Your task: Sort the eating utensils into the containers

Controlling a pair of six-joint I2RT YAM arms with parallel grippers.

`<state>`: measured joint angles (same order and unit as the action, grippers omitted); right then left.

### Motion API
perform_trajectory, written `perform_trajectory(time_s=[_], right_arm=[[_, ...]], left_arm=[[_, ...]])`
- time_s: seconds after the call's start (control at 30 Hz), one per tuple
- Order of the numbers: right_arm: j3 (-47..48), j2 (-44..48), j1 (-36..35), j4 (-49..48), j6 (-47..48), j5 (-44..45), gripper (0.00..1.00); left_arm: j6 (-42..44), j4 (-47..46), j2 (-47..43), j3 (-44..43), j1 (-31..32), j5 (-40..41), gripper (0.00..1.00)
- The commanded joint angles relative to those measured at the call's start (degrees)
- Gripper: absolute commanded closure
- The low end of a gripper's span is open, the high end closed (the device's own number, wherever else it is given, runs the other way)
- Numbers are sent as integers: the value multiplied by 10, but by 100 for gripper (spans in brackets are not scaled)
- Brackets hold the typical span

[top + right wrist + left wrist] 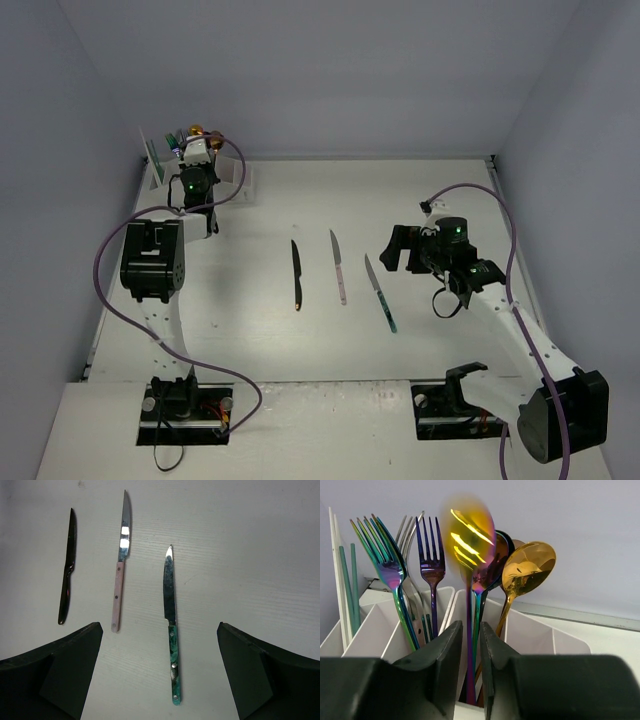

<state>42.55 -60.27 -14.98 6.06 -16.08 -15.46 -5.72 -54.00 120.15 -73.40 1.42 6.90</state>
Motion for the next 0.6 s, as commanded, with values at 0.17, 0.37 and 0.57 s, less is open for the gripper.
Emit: perform_trajectory(time_s=[0.17, 0.37, 0.57], right_arm=[[0, -4, 3, -18, 7, -1, 3], [-2, 1, 3, -19, 7, 5, 3], [0, 0, 2, -18, 9, 20, 3]], left_arm=[[-8, -37, -86, 5, -1, -8, 60], [-19, -10, -164, 43, 5, -6, 46], [-89, 174, -310, 71, 21, -24, 40]])
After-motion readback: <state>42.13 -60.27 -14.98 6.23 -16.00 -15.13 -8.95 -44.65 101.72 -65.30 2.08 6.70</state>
